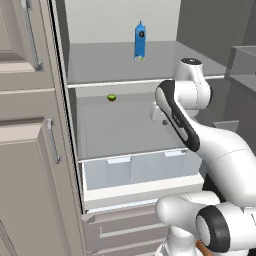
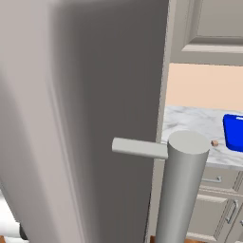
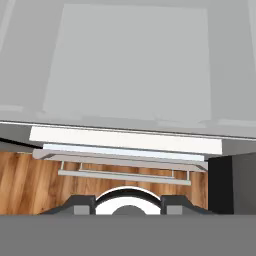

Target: Take out the milk from the fridge and place it on the tray on the counter. Then take the sugar cube near the tray and place it in the tray.

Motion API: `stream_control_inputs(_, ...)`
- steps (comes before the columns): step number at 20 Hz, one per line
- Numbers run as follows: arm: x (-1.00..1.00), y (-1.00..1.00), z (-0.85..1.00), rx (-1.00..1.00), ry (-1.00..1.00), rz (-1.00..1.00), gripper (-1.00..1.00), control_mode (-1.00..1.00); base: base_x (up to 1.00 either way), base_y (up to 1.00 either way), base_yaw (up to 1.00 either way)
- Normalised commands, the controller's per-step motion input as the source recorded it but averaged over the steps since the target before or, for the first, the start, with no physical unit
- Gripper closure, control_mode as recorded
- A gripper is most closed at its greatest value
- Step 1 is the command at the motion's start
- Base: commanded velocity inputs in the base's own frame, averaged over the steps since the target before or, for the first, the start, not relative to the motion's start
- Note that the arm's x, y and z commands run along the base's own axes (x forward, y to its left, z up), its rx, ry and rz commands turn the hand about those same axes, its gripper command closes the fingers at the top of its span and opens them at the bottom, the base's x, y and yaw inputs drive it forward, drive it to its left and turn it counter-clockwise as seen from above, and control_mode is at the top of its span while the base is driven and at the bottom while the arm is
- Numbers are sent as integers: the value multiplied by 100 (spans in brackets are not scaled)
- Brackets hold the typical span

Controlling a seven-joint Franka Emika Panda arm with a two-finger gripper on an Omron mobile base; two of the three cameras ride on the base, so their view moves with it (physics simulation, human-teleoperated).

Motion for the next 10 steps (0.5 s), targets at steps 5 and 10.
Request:
stream_control_inputs(5, -50, 3, 0, -1, -12, 0, -100, -100, 0, 0, 0)
stream_control_inputs(10, -75, 5, 7, -5, -40, 0, -100, -100, 0, 0, 0)
